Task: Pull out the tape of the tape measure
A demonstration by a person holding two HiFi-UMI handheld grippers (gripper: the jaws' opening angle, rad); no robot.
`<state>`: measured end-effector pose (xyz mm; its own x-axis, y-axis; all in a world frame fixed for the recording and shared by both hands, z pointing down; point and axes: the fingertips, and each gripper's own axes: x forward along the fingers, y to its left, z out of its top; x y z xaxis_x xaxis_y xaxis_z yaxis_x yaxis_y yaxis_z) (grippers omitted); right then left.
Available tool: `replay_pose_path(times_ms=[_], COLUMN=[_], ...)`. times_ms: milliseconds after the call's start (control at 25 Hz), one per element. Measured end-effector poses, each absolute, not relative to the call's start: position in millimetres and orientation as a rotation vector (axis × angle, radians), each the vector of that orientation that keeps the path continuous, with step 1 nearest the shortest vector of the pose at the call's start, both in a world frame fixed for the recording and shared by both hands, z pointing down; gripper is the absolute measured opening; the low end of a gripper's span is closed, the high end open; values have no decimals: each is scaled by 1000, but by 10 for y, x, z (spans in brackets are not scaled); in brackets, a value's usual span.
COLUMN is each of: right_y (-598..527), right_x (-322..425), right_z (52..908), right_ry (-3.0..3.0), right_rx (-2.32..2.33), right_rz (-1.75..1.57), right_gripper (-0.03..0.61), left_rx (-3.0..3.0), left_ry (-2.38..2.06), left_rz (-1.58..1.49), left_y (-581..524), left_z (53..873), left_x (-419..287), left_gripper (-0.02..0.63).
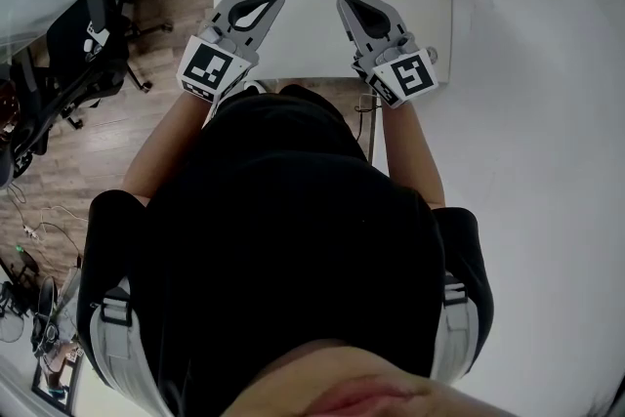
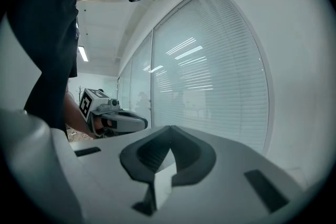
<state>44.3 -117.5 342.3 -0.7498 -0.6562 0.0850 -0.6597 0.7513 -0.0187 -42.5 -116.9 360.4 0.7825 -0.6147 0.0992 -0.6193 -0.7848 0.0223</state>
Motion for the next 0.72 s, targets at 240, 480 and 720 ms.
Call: replay_pose_path(times_ms=[240,480,720], right_y=[-1145,-1106,-1116], right_x=[373,351,392], right_z=[3307,3266,3212], right_ry=[-2891,-2901,-2900], right_rx=[1124,1140,1161], right_rz=[58,60,47], right_gripper=[0,2,0], left_rx=[2976,2972,2972], left_ry=[-1011,-1024,-1036], left_rz=[127,124,108], left_y=[-1110,-1075,-1078], left_z=[3488,3471,3409], left_x=[-389,-416,-428], left_gripper=[11,11,11])
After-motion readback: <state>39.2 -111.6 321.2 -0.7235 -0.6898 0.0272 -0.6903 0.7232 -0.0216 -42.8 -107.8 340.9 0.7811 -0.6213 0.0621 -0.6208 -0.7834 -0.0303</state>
